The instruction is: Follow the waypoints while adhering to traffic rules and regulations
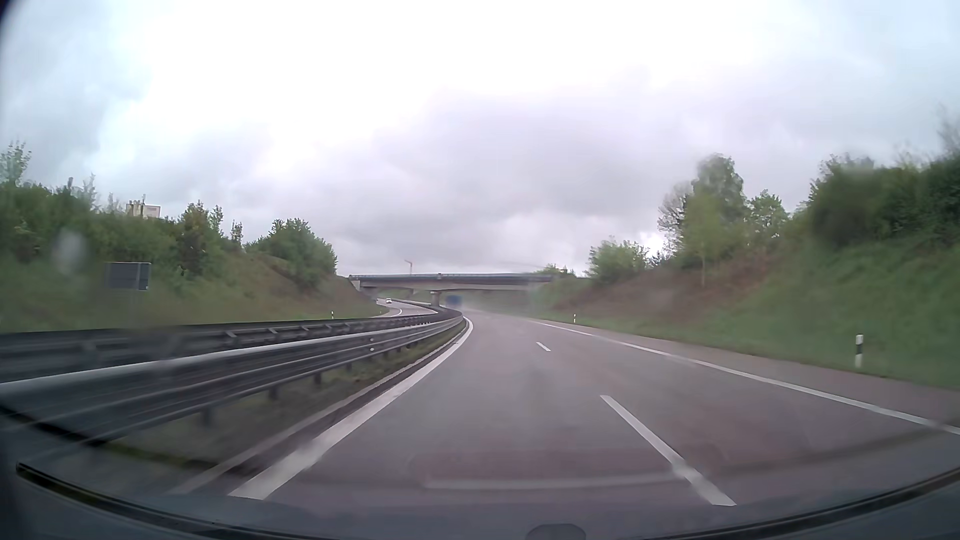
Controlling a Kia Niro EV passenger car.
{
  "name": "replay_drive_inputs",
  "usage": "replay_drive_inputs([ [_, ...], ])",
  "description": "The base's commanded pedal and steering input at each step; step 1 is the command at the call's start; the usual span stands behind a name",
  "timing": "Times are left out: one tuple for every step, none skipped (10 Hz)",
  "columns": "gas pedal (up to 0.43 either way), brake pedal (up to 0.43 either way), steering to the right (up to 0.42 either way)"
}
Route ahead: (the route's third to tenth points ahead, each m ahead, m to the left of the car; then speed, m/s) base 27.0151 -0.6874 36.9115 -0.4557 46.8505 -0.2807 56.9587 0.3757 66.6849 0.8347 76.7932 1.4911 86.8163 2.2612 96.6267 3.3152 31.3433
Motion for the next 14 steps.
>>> replay_drive_inputs([
  [0.287,0.000,-0.007],
  [0.287,0.000,-0.005],
  [0.287,0.000,-0.004],
  [0.287,0.000,-0.004],
  [0.287,0.000,-0.004],
  [0.287,0.000,-0.004],
  [0.287,0.000,-0.004],
  [0.287,0.000,-0.004],
  [0.287,0.000,-0.004],
  [0.287,0.000,-0.006],
  [0.287,0.000,-0.008],
  [0.287,0.000,-0.010],
  [0.287,0.000,-0.011],
  [0.287,0.000,-0.011],
])
